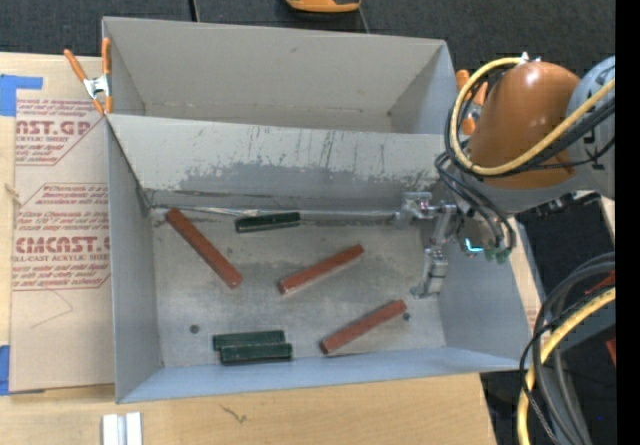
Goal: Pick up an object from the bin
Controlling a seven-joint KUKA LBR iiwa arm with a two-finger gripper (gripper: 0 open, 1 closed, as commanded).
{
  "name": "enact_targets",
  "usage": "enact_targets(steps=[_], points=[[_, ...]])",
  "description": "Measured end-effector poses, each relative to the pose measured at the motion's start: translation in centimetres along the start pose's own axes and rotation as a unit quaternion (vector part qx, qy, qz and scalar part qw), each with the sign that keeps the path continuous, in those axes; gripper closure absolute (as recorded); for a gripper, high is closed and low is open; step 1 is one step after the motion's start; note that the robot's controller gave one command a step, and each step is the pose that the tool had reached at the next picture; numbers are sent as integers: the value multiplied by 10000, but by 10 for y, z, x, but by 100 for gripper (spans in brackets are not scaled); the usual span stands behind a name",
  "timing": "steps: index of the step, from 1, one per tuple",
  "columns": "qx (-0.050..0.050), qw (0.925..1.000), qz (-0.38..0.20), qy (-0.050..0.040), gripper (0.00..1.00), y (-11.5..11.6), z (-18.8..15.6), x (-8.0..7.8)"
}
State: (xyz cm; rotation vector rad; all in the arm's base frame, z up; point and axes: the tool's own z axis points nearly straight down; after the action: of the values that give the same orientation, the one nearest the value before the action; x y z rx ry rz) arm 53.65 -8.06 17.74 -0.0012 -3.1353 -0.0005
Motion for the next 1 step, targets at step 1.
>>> enact_targets(steps=[1], points=[[5, 10000, -7, -39, 100, 0, -4, -2]])
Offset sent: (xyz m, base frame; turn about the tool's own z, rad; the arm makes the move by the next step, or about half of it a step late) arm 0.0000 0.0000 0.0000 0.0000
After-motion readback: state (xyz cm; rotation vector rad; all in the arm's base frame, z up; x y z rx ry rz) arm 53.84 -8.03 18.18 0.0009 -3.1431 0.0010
